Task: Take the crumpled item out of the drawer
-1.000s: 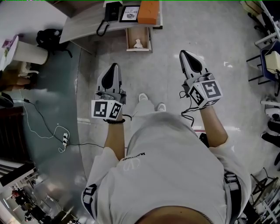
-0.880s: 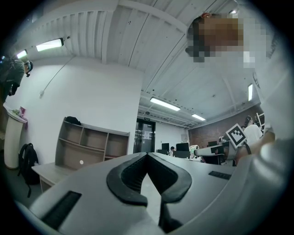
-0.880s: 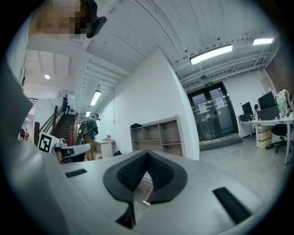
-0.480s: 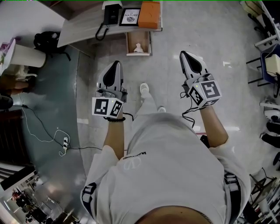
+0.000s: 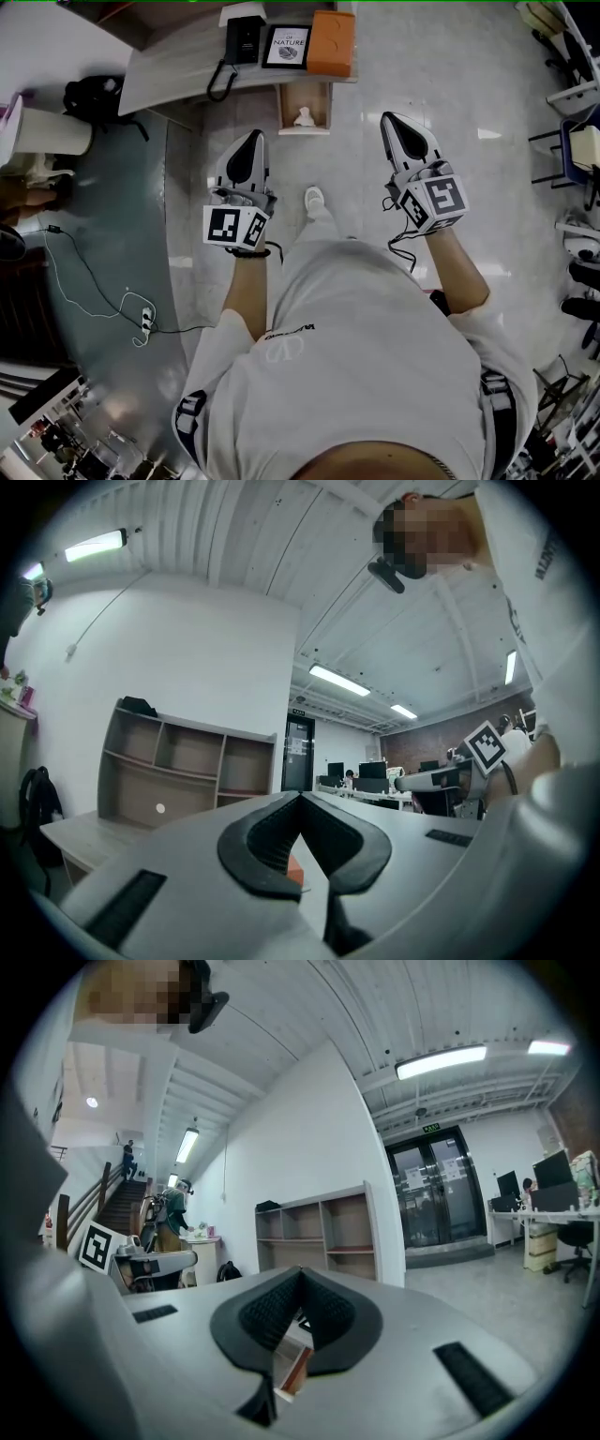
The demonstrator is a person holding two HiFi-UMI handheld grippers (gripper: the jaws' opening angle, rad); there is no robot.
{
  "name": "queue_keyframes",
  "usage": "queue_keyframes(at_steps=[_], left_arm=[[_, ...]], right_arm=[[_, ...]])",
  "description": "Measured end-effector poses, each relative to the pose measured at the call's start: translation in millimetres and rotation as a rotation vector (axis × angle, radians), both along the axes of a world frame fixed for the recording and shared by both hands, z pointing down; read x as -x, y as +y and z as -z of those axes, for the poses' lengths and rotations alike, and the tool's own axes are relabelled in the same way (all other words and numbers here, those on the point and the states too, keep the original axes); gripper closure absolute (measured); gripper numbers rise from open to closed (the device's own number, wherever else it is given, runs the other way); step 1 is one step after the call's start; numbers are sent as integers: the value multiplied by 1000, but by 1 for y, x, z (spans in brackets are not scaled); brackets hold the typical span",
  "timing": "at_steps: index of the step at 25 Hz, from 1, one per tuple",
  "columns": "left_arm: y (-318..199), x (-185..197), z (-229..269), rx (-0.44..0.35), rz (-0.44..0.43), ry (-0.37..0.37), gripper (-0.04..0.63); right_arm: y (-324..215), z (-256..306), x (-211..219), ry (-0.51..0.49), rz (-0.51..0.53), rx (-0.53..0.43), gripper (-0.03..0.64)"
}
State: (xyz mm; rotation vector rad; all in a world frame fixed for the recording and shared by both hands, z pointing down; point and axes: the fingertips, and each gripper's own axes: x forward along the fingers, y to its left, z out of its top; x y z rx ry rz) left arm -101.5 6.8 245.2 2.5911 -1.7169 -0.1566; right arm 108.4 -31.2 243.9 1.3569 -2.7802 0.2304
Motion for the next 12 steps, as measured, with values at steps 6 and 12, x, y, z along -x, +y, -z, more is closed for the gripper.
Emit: queue_keyframes(at_steps=[6, 12], left_arm=[[-52, 32, -33, 55, -30, -13, 597], [-92, 46, -74, 116, -86, 19, 597]], right_arm=[[-43, -18, 42, 46, 15, 10, 618], [-81, -46, 80, 137, 33, 25, 618]])
